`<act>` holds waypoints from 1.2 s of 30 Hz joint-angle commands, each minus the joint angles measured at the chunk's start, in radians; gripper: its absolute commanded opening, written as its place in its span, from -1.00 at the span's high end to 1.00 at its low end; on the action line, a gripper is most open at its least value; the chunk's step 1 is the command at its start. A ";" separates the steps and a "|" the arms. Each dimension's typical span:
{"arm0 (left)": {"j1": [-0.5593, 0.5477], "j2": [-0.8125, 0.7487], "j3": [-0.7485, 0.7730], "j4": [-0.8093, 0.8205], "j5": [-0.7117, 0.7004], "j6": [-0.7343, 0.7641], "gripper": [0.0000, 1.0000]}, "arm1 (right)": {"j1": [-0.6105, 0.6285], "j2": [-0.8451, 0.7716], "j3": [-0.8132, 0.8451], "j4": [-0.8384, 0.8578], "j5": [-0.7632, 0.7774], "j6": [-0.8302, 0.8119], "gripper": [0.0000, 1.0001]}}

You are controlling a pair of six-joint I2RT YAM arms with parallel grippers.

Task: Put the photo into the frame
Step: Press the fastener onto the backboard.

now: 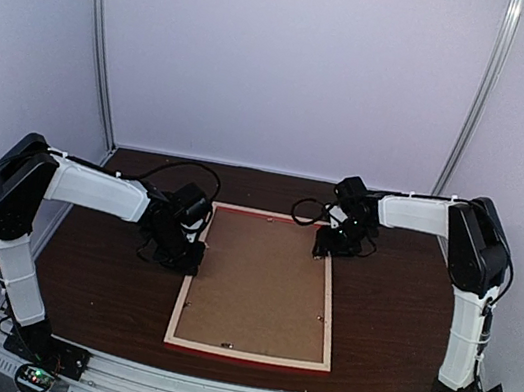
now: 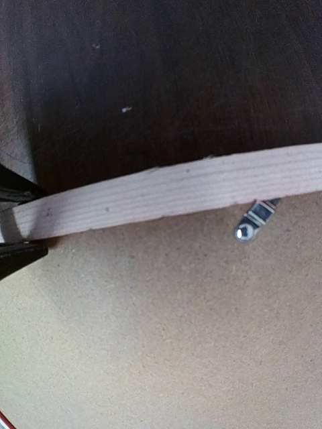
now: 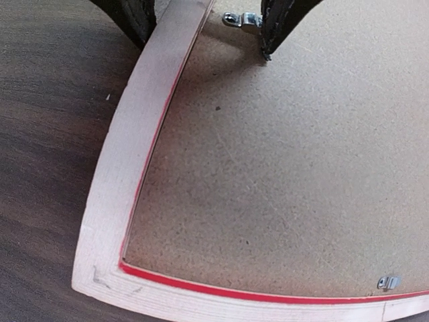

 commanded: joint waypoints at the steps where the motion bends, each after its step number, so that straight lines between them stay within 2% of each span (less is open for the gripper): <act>1: -0.027 0.010 0.002 0.031 0.054 0.063 0.65 | -0.020 0.016 -0.005 -0.104 -0.046 -0.074 -0.04; 24: -0.027 0.011 0.014 0.019 0.050 0.068 0.64 | -0.070 -0.007 -0.016 -0.208 -0.132 -0.200 0.12; 36: -0.027 0.009 0.021 0.015 0.050 0.071 0.64 | -0.075 -0.046 -0.071 -0.178 -0.200 -0.200 -0.03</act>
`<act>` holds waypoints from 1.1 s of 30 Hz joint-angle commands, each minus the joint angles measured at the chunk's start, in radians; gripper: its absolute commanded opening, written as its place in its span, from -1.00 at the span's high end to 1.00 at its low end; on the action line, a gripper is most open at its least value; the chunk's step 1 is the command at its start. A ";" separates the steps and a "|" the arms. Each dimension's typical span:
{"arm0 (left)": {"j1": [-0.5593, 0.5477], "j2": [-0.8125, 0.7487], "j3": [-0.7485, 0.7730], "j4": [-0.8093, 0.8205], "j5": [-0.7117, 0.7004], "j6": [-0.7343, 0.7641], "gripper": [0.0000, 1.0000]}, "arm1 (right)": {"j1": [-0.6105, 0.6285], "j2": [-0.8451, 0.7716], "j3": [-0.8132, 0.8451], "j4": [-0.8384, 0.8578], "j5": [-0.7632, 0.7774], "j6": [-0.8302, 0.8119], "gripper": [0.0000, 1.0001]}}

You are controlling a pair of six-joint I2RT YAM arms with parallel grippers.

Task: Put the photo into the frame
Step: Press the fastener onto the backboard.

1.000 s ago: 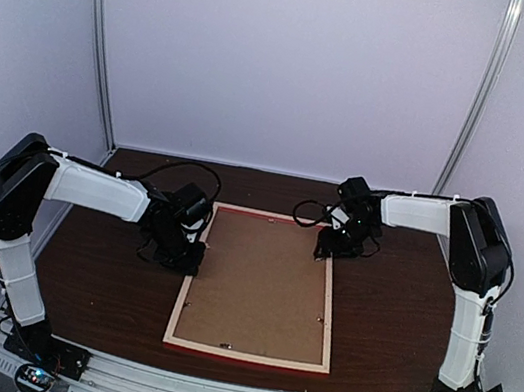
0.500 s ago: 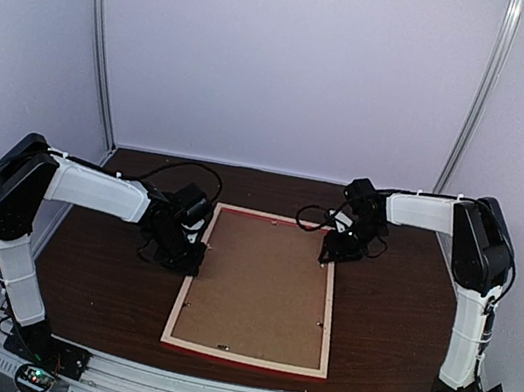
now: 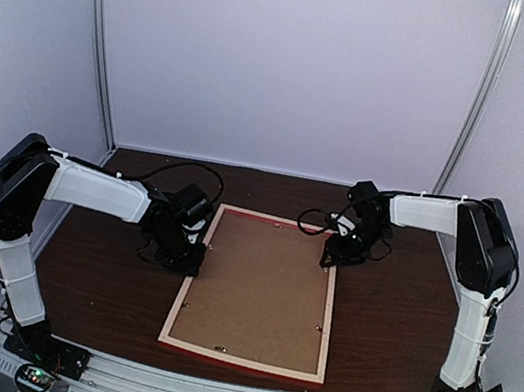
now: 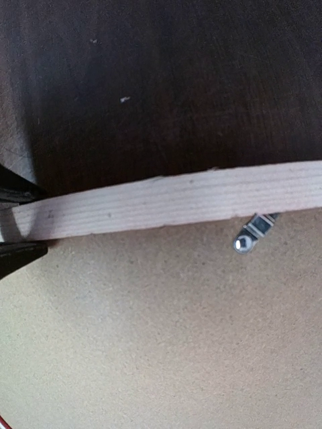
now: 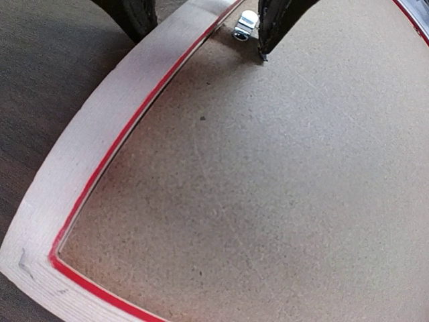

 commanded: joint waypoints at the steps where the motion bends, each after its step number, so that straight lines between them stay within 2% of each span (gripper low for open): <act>1: -0.020 0.010 0.019 0.012 0.047 0.044 0.64 | -0.005 -0.021 -0.048 -0.045 -0.018 -0.011 -0.04; 17: -0.020 0.009 0.014 0.011 0.043 0.044 0.64 | -0.005 -0.041 -0.091 -0.087 0.051 -0.108 -0.04; 33: -0.020 0.007 0.013 0.010 0.043 0.046 0.64 | -0.032 -0.002 -0.052 -0.086 0.027 -0.118 0.25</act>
